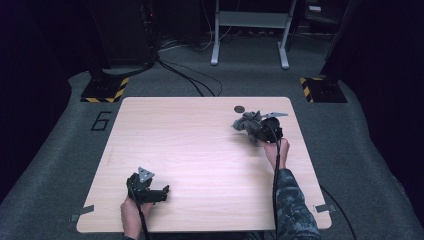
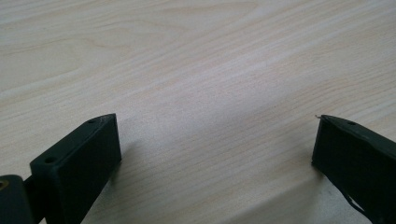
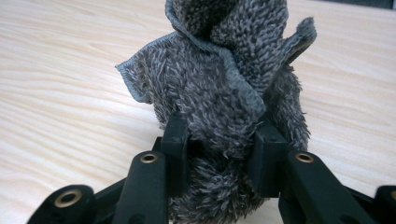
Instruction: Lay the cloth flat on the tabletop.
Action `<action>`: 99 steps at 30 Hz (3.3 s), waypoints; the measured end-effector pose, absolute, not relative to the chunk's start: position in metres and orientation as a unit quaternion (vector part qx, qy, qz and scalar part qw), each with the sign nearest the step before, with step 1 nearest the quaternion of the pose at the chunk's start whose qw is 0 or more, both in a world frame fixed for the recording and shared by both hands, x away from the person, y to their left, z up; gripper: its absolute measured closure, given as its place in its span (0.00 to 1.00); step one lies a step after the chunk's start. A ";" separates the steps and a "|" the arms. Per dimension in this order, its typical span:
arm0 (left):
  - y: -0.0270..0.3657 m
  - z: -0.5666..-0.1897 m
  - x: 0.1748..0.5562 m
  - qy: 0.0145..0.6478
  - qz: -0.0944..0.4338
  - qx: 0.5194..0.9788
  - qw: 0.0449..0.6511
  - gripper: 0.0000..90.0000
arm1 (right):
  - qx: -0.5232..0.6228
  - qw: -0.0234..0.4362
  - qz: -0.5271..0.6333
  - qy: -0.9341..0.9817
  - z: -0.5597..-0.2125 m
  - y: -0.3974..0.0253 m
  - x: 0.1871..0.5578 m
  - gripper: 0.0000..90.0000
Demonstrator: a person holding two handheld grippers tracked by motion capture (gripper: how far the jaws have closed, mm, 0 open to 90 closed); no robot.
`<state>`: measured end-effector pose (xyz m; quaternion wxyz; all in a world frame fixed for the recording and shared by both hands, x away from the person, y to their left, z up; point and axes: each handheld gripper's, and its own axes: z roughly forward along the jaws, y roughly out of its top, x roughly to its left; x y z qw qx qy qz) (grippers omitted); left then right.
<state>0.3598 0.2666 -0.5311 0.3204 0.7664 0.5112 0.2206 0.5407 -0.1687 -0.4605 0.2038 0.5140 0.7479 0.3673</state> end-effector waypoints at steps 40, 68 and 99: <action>0.267 -0.531 0.360 0.512 0.220 0.766 0.321 0.01 | 0.393 0.178 0.424 0.796 -0.427 -0.112 0.424 0.70; 0.266 -0.531 0.360 0.518 0.221 0.760 0.322 0.01 | 0.312 0.119 0.369 0.868 -0.495 -0.043 0.369 0.62; 0.196 -0.480 0.359 0.376 0.147 0.825 0.395 0.18 | 0.396 0.144 0.406 0.811 -0.452 -0.076 0.408 0.46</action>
